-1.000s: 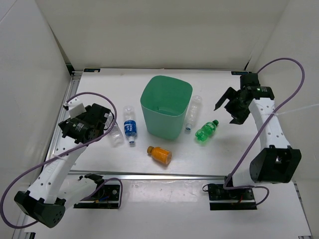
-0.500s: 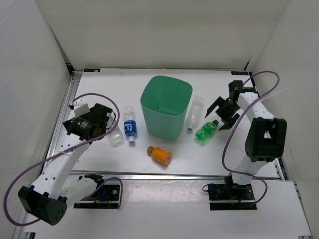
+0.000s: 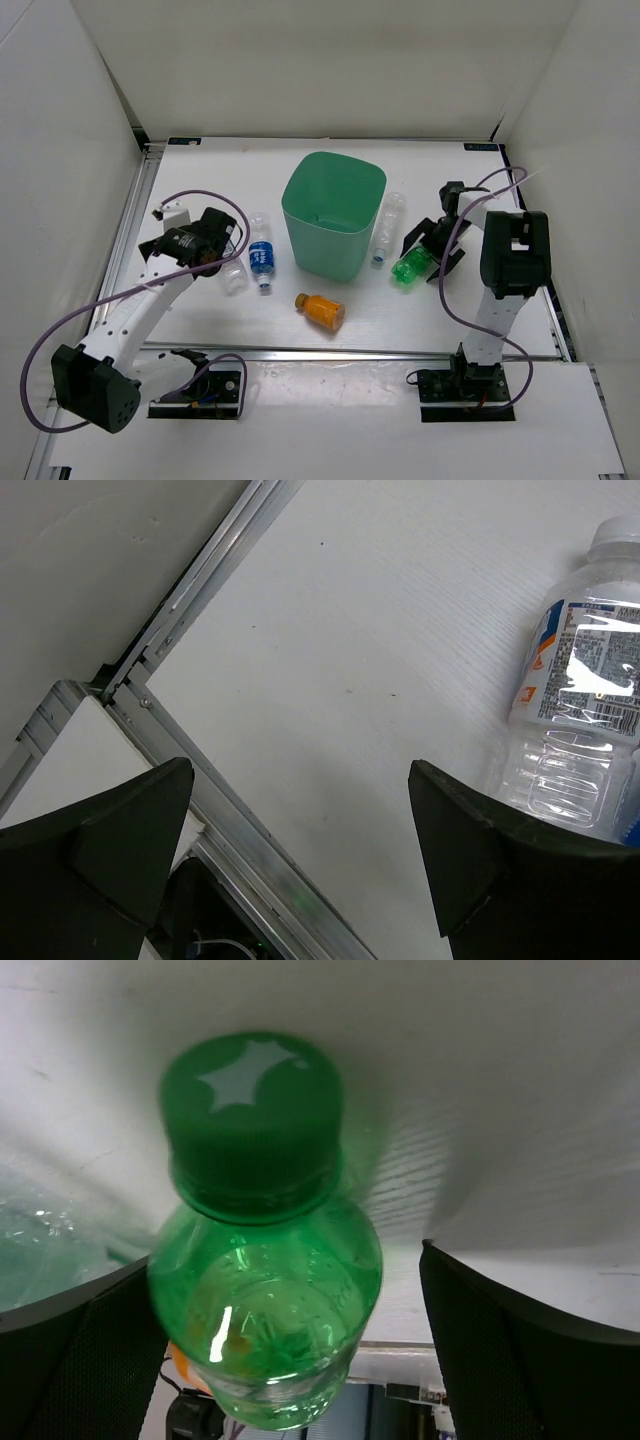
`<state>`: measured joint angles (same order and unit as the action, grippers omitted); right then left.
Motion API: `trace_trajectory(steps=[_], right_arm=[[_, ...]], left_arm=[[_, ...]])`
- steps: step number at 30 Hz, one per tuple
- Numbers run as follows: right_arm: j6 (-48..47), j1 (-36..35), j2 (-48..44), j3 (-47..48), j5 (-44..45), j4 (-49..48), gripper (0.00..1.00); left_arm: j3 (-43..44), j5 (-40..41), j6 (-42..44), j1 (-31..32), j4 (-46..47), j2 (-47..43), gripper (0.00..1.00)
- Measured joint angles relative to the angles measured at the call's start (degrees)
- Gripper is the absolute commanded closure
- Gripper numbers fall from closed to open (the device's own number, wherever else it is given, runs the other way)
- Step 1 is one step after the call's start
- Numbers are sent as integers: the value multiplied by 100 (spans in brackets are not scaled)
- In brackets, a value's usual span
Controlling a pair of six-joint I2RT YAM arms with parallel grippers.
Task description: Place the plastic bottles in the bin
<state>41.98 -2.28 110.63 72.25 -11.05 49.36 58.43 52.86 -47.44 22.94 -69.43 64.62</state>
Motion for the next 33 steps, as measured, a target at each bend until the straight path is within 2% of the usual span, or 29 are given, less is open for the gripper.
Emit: trace_trajectory(steps=[3,6,7,9,14,15,16,17,19,22,25,29,33], right_arm=[[-4,0,7,26,63,118,16],[-9,0,-111,111,249,219,22],[-4,0,-210,175,308,302,31],[15,0,-579,417,389,481,42],[160,-13,-1478,1952,249,750,52],[184,-26,-1598,2435,212,708,50],[210,-44,-1687,2824,188,656,43],[236,-66,-1784,3180,175,592,19],[249,-103,-1967,3560,138,522,1],[238,-149,-2144,3366,120,527,1],[201,-125,-2037,2605,175,498,1],[76,-105,-1517,1499,297,529,1],[-68,-105,-1163,892,317,490,1]], left_arm=[[0,0,-15,0,-7,55,0],[0,0,-31,0,-26,59,0],[0,4,-44,0,-39,63,0],[0,4,-61,0,-48,74,0],[2,9,-146,0,-44,164,0],[2,9,-153,2,-37,205,0],[2,9,-160,7,-37,238,0],[2,9,-164,11,-35,280,0],[11,7,-177,26,-24,367,0],[13,4,-201,55,26,446,0],[13,4,-214,55,31,448,0],[13,4,-216,55,20,398,0],[11,7,-273,55,-70,361,0]])
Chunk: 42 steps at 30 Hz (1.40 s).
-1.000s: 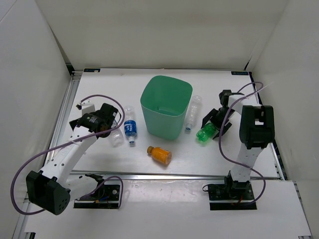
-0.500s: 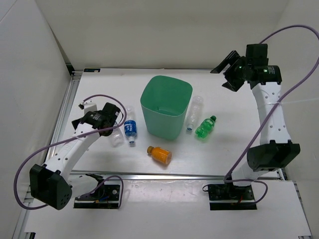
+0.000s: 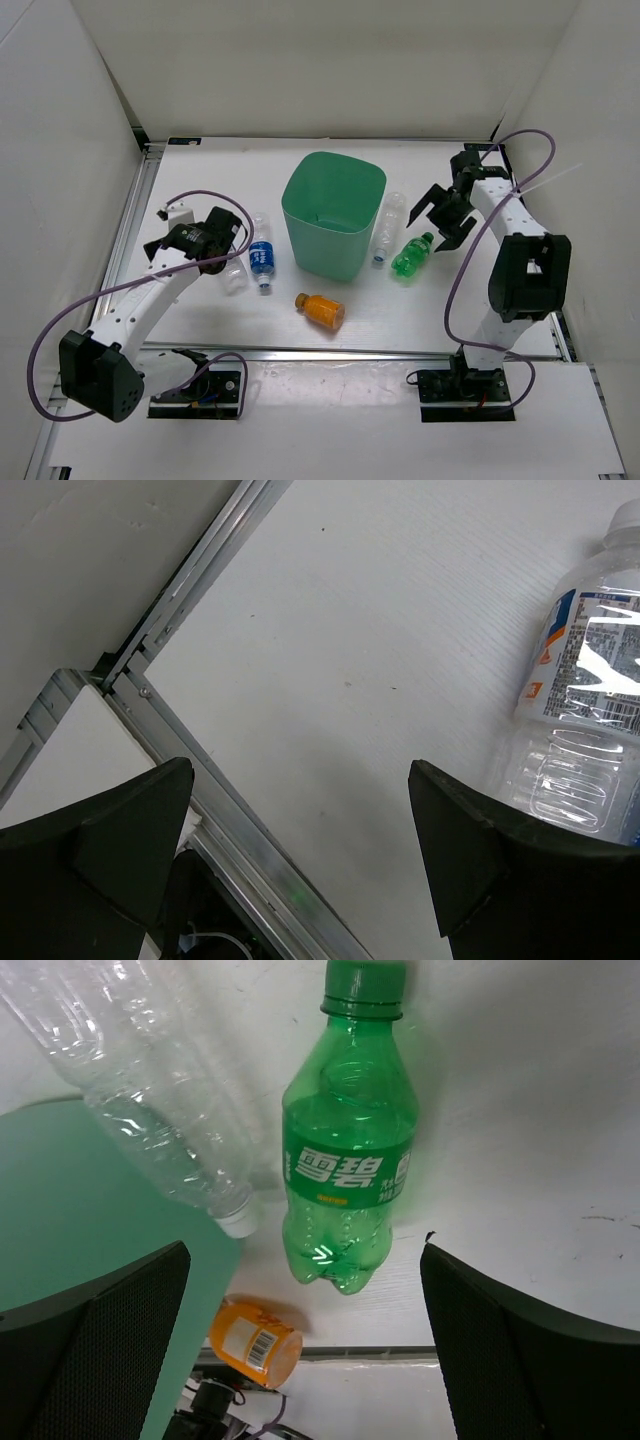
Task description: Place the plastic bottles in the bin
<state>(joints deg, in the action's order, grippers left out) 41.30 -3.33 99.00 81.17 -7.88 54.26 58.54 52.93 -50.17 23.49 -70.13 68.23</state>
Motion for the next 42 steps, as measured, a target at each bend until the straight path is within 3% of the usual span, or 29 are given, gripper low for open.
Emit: trace_trajectory(steps=[12,15,16,22,27,31,35,38,41,42], right_arm=[[-87,61,1401,-44,-155,-393,1],[-109,61,1622,-44,-175,-409,32],[-101,61,1655,-44,-175,-428,54],[20,140,1495,-146,17,-459,94],[367,514,365,-50,173,-68,98],[636,564,-468,1342,57,-118,98],[693,-2,-752,2892,-365,-911,96],[566,-647,-463,3982,-623,-1217,93],[354,-1346,-94,4402,-573,-1325,90],[306,-1563,-4,4306,-520,-1322,83]], left_arm=[[0,26,-387,0,-468,367,0],[2,33,-433,0,-503,372,0],[2,35,-439,0,-511,372,0],[4,42,-529,0,-542,387,0],[66,39,-627,0,-599,466,0],[131,35,-658,0,-597,466,0],[133,-24,-643,0,-474,442,0],[138,-116,-601,0,-372,439,0],[164,-199,-579,0,-310,459,0],[197,-225,-577,0,-308,481,0]])
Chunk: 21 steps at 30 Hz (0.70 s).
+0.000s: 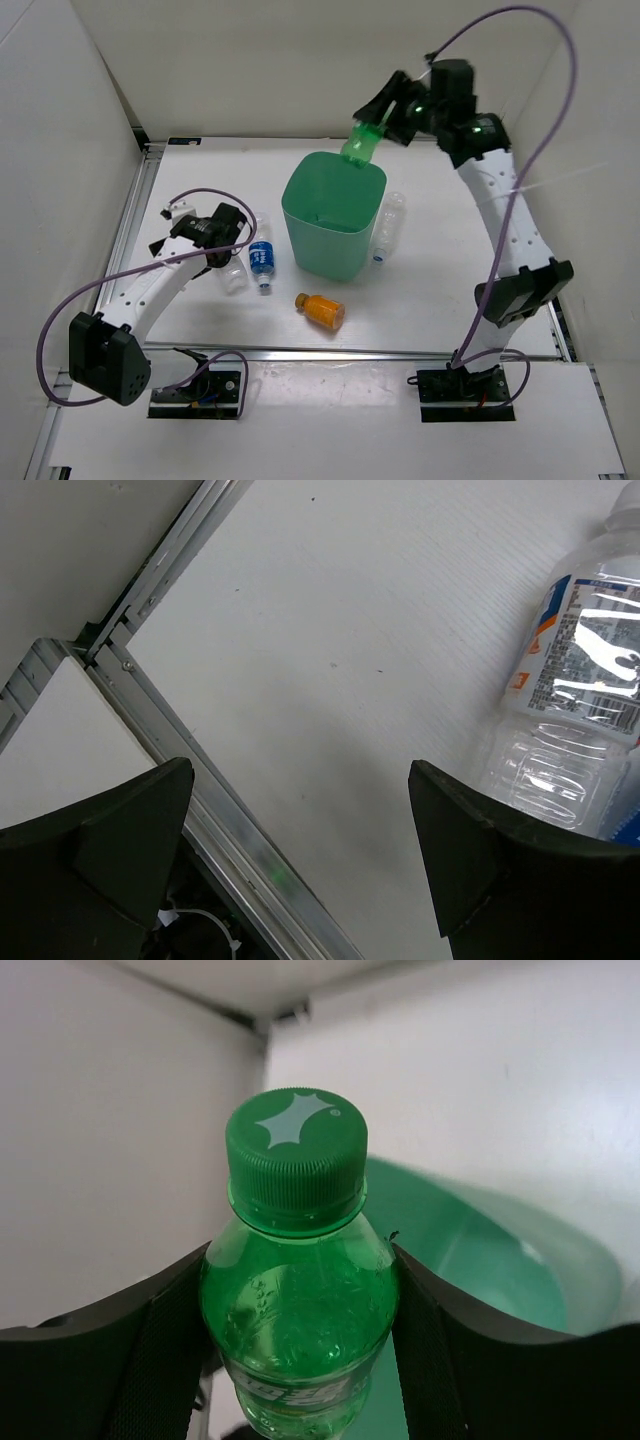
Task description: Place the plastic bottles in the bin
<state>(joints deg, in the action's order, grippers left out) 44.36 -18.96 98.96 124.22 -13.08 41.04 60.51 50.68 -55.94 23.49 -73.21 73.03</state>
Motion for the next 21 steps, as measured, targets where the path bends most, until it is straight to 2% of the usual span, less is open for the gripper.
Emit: trace_trajectory(steps=[2,3,4,5,6,7,10,14,16,19,21], right_arm=[[-26,-306,114,-343,57,63,72],[-33,-424,177,-590,85,155,52],[-39,-474,216,-804,105,223,37],[-42,-507,262,-970,136,348,25],[-33,-516,326,-1073,199,540,17],[-4,-518,389,-1088,297,758,2],[4,-474,409,-1064,549,1010,0],[-13,-238,-20,-1082,970,970,0],[0,142,-466,-1231,1075,807,0],[24,1075,-1008,-1488,1023,634,0],[-37,1613,-933,-1552,944,601,0]], left_arm=[[94,-17,2,0,-4,52,0],[146,-13,4,0,-2,83,0],[195,-11,7,0,4,107,0],[227,-9,11,0,4,120,0],[243,-7,13,0,9,122,0],[249,-7,13,0,9,122,0],[249,-13,-9,0,-4,125,0],[249,-42,-44,9,-11,125,0],[245,-46,-50,33,-13,122,0],[205,-57,-52,59,-17,120,0],[190,-59,-55,63,-24,120,0]])
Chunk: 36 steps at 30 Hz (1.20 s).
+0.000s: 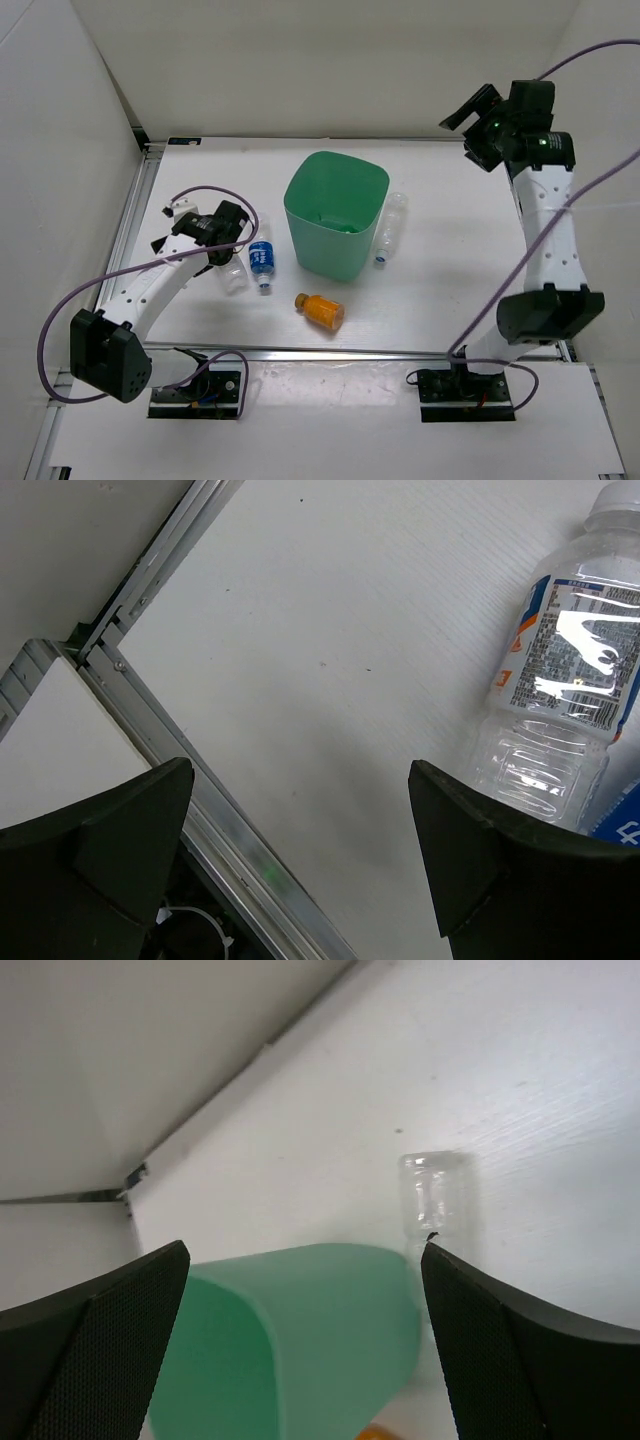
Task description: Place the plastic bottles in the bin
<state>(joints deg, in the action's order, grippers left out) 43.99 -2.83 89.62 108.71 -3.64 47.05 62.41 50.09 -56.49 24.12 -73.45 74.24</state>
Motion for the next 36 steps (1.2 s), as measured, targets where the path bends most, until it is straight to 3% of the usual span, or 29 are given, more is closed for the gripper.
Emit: trace_trajectory(steps=[3,11,29,30,33,34,35,36], right_arm=[[-302,267,750,7,-188,-11,0],[-894,50,3329,-442,-514,94,0],[-977,-538,4030,-188,-966,-72,1],[-957,-555,4107,-197,-1005,-70,4],[-918,-553,4120,-262,-1187,-85,26],[-901,-551,4113,-332,-1222,-94,37],[-898,-549,4092,-398,-1261,-79,56],[-846,-542,4059,-474,-1311,-94,63]], left_arm=[[-2,0,0,0,-7,0,0],[42,9,26,0,-116,4,0],[120,52,50,0,-313,439,0],[125,59,52,0,-317,446,0],[153,92,55,0,-334,450,0],[160,101,61,0,-334,450,0],[164,114,72,0,-334,450,0],[173,116,76,0,-341,450,0]])
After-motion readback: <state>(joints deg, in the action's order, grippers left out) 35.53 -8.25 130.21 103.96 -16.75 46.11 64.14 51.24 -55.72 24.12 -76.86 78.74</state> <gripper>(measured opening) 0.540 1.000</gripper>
